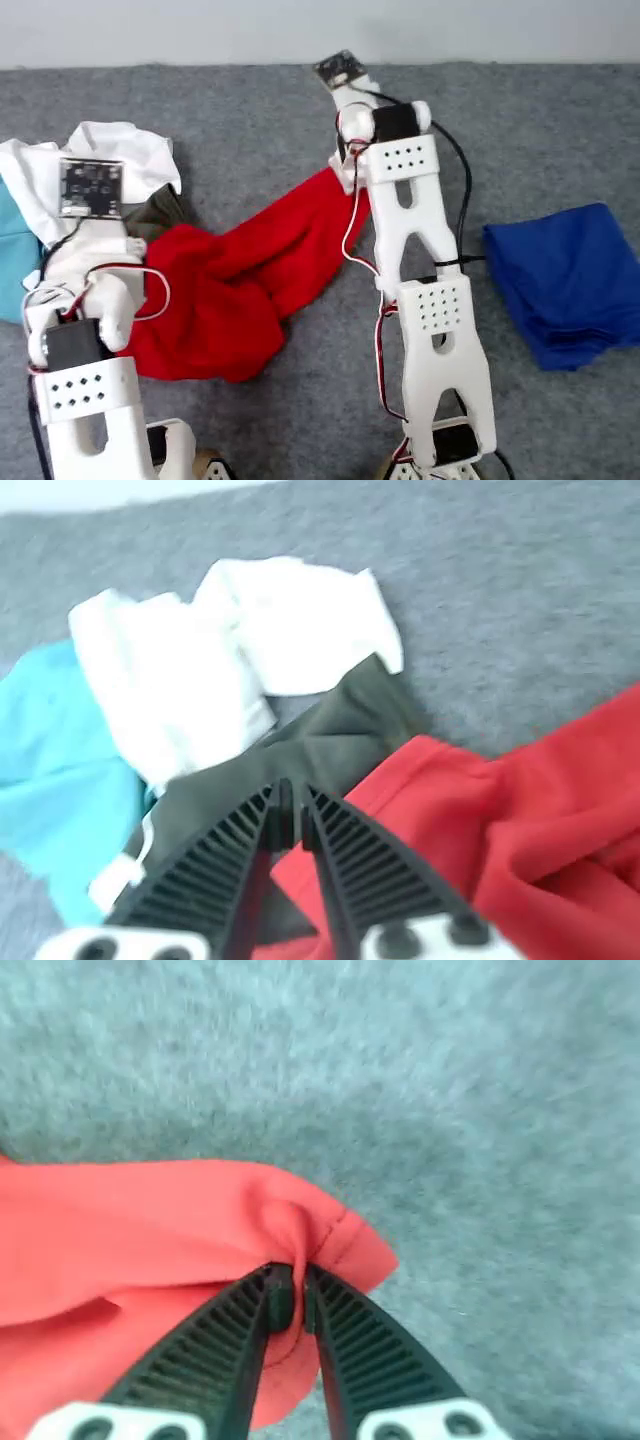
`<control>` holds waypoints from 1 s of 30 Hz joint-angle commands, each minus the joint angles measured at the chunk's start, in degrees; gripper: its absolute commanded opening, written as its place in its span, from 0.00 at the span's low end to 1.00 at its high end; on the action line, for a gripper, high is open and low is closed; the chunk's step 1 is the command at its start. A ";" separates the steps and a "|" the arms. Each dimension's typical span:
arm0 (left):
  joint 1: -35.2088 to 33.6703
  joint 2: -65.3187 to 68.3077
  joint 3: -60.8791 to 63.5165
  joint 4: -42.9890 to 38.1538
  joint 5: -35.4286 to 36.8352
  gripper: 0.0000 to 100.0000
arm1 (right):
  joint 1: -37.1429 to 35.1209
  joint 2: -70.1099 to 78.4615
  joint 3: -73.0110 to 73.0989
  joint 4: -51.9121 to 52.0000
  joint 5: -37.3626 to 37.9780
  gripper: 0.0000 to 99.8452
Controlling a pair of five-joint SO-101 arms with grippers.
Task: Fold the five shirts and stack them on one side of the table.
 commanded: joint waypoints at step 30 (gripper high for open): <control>4.57 50.90 -47.60 32.09 24.62 0.27 | 3.82 -5.76 15.12 2.42 0.44 0.01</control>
